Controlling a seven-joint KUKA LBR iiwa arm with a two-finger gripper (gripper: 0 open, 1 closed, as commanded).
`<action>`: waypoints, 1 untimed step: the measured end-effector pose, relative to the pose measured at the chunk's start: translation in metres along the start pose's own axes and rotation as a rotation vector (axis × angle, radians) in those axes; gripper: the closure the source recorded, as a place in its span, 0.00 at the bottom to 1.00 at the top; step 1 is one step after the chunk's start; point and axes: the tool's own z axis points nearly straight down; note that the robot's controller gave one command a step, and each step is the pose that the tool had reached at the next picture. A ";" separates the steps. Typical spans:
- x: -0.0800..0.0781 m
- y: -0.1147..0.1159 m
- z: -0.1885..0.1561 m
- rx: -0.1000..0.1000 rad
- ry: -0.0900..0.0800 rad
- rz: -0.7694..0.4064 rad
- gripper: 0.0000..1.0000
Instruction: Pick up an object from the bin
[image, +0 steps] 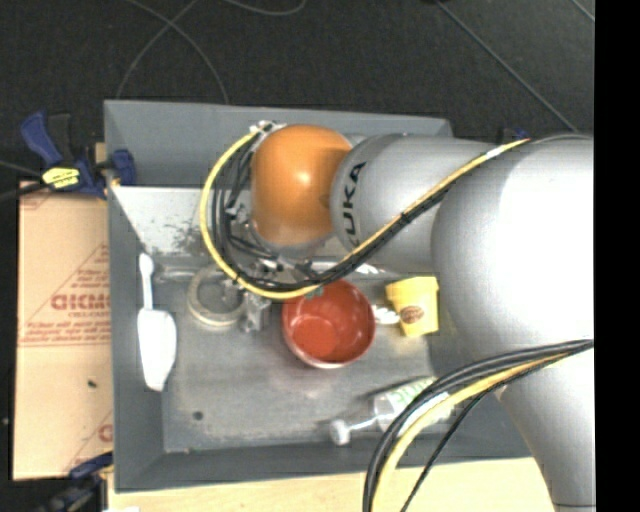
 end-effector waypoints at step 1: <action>0.000 0.000 0.000 0.000 0.000 0.001 1.00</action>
Offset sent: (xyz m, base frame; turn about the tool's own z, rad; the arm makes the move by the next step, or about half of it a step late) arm 0.0000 0.0001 0.0151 0.0004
